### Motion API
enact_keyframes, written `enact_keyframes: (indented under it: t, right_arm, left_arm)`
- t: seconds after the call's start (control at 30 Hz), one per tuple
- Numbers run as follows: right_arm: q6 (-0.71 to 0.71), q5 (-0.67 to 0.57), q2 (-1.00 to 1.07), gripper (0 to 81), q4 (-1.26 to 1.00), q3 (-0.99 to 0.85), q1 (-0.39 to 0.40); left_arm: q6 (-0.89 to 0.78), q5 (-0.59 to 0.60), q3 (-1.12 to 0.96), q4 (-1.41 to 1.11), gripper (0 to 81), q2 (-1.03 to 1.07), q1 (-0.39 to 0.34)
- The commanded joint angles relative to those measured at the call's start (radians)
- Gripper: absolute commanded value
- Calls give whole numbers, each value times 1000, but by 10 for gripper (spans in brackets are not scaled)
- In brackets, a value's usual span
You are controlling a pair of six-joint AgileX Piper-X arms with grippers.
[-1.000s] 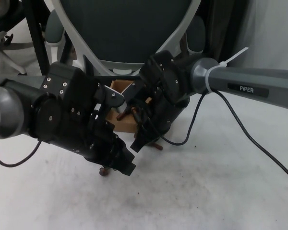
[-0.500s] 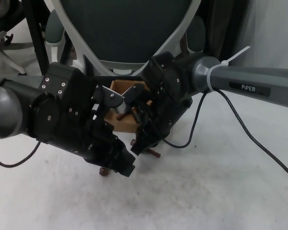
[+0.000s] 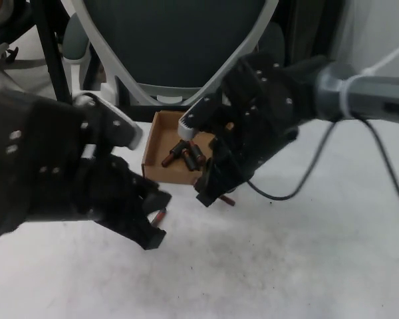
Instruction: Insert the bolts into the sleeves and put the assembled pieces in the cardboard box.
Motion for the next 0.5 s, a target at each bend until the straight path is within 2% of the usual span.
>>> enact_keyframes:
  t: [0.0,0.17,0.27,0.47]
  right_arm:
    - [40,-18,-99,2,-101,106,-4]
    - [135,-48,-289,2,-324,346,3]
    - [216,-69,-404,2,-488,490,21]
    - [363,-70,-633,2,-797,775,92]
  left_arm:
    - [-33,-9,44,-87,8,-67,3]
    - [-117,-9,184,-225,8,-226,-6]
    - [-119,-9,276,-302,8,-306,-41]
    - [-119,-61,493,-575,8,-449,-197]
